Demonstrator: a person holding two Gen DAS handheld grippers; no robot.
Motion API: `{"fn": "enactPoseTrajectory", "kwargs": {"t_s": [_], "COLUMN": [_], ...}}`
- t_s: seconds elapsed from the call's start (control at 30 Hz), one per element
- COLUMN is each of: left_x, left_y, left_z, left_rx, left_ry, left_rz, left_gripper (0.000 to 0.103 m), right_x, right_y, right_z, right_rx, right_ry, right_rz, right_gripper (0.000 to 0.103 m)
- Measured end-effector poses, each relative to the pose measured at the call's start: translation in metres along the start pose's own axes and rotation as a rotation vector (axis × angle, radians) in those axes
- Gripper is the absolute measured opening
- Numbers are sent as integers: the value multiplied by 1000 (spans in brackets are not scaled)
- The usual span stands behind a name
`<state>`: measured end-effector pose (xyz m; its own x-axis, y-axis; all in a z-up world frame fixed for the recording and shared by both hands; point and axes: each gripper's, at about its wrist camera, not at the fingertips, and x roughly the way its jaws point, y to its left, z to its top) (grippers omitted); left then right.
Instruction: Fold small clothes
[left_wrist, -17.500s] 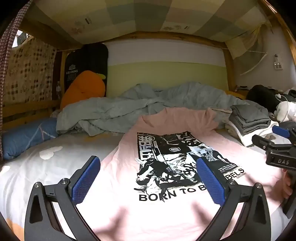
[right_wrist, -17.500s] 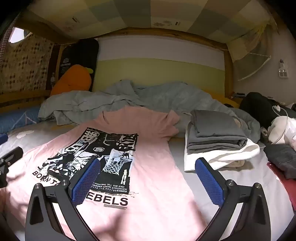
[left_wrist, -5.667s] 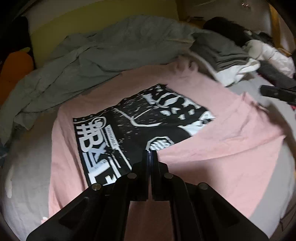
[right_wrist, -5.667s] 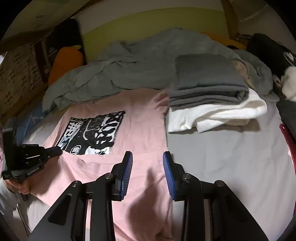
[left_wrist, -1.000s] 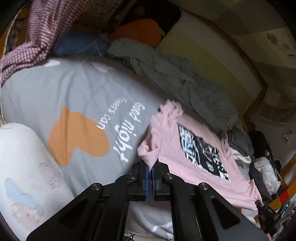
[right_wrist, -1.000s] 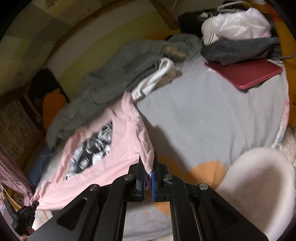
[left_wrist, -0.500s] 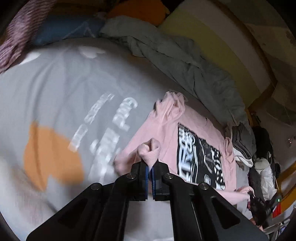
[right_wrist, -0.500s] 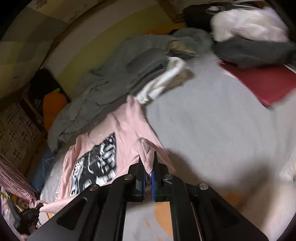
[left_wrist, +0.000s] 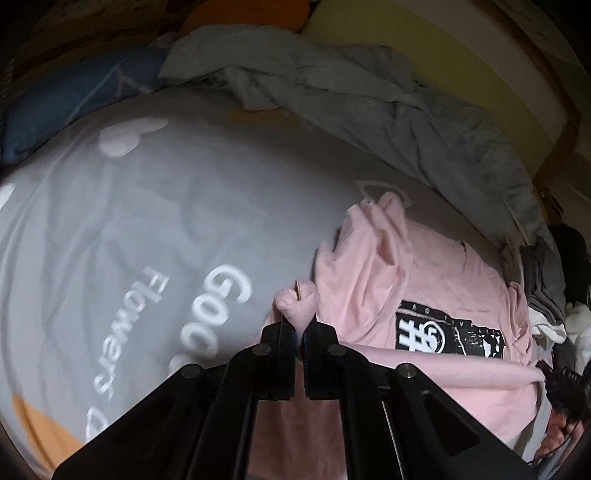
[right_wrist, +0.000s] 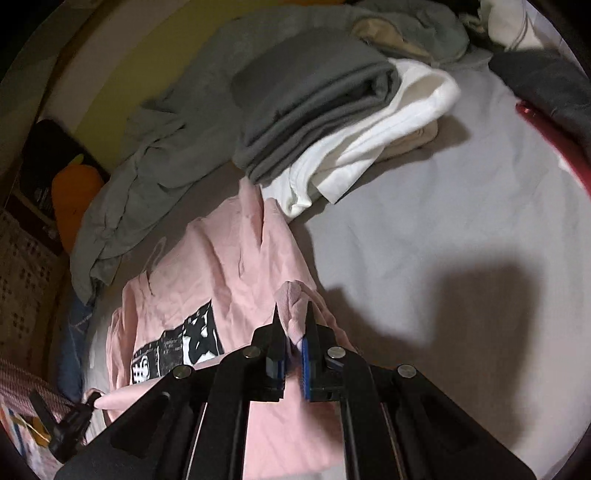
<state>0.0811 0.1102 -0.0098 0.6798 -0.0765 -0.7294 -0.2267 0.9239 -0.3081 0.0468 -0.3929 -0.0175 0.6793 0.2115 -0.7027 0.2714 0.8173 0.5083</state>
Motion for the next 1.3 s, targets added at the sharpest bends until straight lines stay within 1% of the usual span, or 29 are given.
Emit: {"fn": "enactPoseTrajectory", "kwargs": {"t_s": [0.03,0.07,0.1,0.13,0.17,0.2,0.23,0.27,0.3,0.33,0.4,0.5,0.6,0.67,0.7,0.73,0.77,0.8,0.83,0.87,0.9,0.93,1.0,1.03,1.1,1.13,1.2,1.23,1.3], "left_x": [1,1,0,-2,-4,-9,-14,-21,-28,-33,-42,-50,-45,-38,-36,-36,-36,-36,-36,-40,-49,-61,-82,-86,-88,-86,-80,-80,-79], "left_y": [-1,-2,0,3,6,10,14,19,24,27,35,50,66,70,71,70,66,61,56,52,48,46,45,46,47,48,55,63,70], "left_z": [1,0,-1,-1,-2,-4,-4,-5,-7,-7,-12,-29,-50,-62,-66,-69,-69,-68,-68,-68,-69,-70,-74,-76,-86,-90,-100,-105,-112], "left_rx": [27,45,49,49,49,48,45,42,44,43,34,-13,-83,-107,-110,-101,-78,-46,-16,10,32,46,44,42,38,33,9,-12,-42], "left_ry": [-13,-29,-44,-59,-80,-109,-133,-157,-162,-151,-117,-82,-3,39,50,46,43,43,31,0,-48,-100,-171,-177,-159,-145,-101,-87,-67], "left_rz": [-2,2,-15,-28,-24,-7,3,-2,-22,-46,-112,-174,-250,-281,-279,-270,-265,-264,-245,-197,-146,-128,-138,-142,-137,-127,-99,-102,-105], "left_gripper": [7,7,9,21,32,55,58,58,60,64,67,70,70,68,61,42,31,9,4,4,4,4,4,4,4,4,4,4,4], "right_x": [3,5,6,2,-3,-11,-19,-26,-31,-38,-46,-50,-47,-43,-41,-41,-40,-39,-37,-36,-40,-48,-64,-74,-80,-80,-80,-78,-79], "right_y": [1,1,1,1,1,0,-2,-4,-6,-11,-21,-36,-45,-51,-51,-51,-49,-46,-43,-42,-41,-40,-41,-42,-44,-46,-49,-51,-57], "right_z": [0,0,-1,-3,-5,-7,-10,-11,-11,-13,-16,-28,-42,-49,-52,-53,-54,-55,-56,-57,-60,-62,-67,-72,-79,-85,-91,-94,-97], "right_rx": [-11,-23,-38,-56,-71,-83,-103,-127,-137,-138,-126,-127,-134,-118,-119,-129,-143,-157,-171,-176,-176,-180,-177,-176,-182,-181,-171,-162,-138], "right_ry": [-7,-17,-34,-69,-114,-161,-206,-221,-221,-223,-223,-175,-118,-75,-66,-63,-60,-51,-34,-27,-54,-110,-180,-215,-237,-232,-215,-190,-176], "right_rz": [11,18,21,10,-15,-37,-46,-45,-39,-24,9,29,47,84,100,105,109,113,124,122,90,61,72,73,32,1,-7,-24,-26], "right_gripper": [8,11,19,34,46,71,77,77,77,77,77,77,77,77,77,72,66,48,23,12,5,4,4,4,4,4,4,4,4]}}
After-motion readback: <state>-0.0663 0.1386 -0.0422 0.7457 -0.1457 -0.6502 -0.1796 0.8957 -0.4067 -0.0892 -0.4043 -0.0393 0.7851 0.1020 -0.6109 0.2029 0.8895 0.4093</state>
